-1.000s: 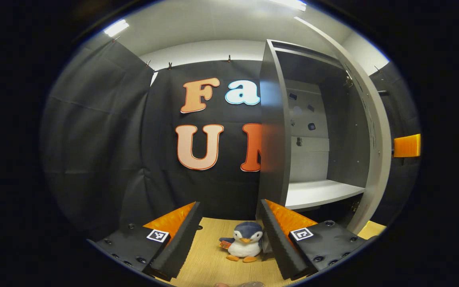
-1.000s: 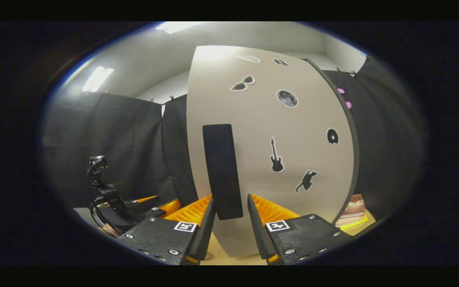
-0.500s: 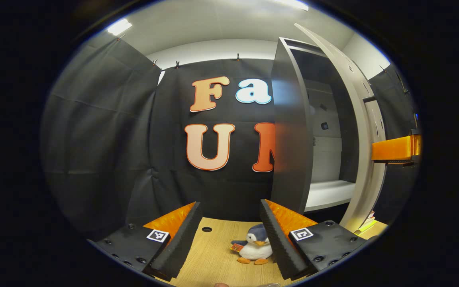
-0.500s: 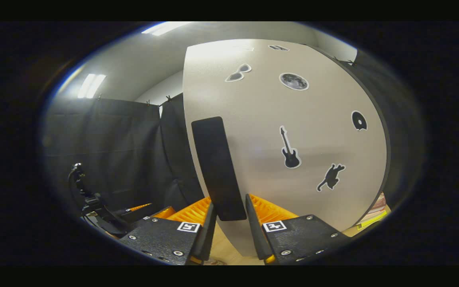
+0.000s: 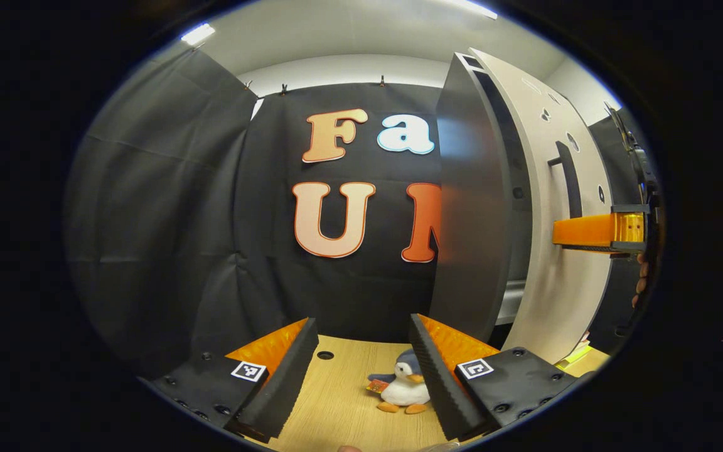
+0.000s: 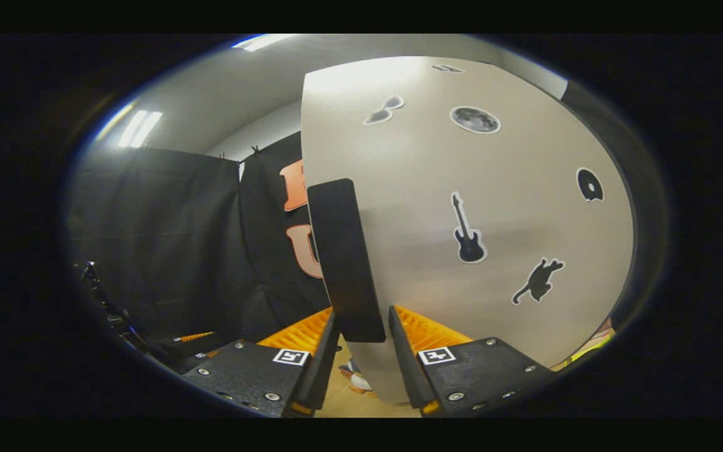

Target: Open the cabinet door with the right hand, grasp the bottle in the cabinet with the left hand and place it on the coaster, then close the cabinet door with the right hand.

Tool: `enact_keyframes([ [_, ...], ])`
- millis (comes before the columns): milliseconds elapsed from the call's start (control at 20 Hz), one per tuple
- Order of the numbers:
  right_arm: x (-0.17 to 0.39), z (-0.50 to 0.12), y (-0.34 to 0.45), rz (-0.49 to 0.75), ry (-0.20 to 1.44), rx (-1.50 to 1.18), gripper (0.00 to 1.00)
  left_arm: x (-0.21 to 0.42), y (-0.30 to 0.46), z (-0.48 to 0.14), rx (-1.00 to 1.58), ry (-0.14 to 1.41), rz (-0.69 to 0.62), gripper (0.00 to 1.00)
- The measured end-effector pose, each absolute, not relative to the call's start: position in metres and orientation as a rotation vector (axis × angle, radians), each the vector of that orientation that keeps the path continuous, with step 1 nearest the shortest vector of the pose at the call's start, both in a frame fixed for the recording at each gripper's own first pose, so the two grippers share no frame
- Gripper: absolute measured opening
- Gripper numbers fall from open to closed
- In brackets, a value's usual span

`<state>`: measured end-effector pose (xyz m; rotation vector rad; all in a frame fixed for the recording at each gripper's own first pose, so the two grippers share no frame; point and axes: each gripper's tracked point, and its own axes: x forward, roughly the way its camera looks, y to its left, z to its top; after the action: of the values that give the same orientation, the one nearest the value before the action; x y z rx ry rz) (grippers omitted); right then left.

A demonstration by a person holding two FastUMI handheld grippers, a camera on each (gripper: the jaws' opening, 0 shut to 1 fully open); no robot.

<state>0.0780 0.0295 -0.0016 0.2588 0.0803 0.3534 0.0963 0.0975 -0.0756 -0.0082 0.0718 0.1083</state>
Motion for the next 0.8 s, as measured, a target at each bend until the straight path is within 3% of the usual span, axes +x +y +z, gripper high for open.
enact_keyframes([
  [250, 0.08, -0.003, 0.038, 0.296, 0.081, 0.186, 0.63, 0.107, 0.114, -0.081, -0.001, 0.089, 0.067, 0.95],
  [300, 0.081, -0.004, 0.039, 0.283, 0.08, 0.185, 0.61, 0.108, 0.118, -0.082, 0.0, 0.091, 0.061, 0.95],
  [350, 0.082, -0.004, 0.041, 0.273, 0.081, 0.185, 0.7, 0.109, 0.121, -0.082, -0.003, 0.092, 0.055, 0.95],
  [450, 0.084, -0.007, 0.042, 0.257, 0.093, 0.188, 0.75, 0.109, 0.126, -0.08, -0.006, 0.09, 0.052, 0.95],
  [700, 0.087, -0.01, 0.043, 0.249, 0.099, 0.186, 0.85, 0.098, 0.129, -0.072, -0.004, 0.075, 0.063, 0.95],
  [800, 0.087, -0.011, 0.043, 0.248, 0.096, 0.176, 0.83, 0.091, 0.128, -0.07, -0.009, 0.077, 0.066, 0.95],
])
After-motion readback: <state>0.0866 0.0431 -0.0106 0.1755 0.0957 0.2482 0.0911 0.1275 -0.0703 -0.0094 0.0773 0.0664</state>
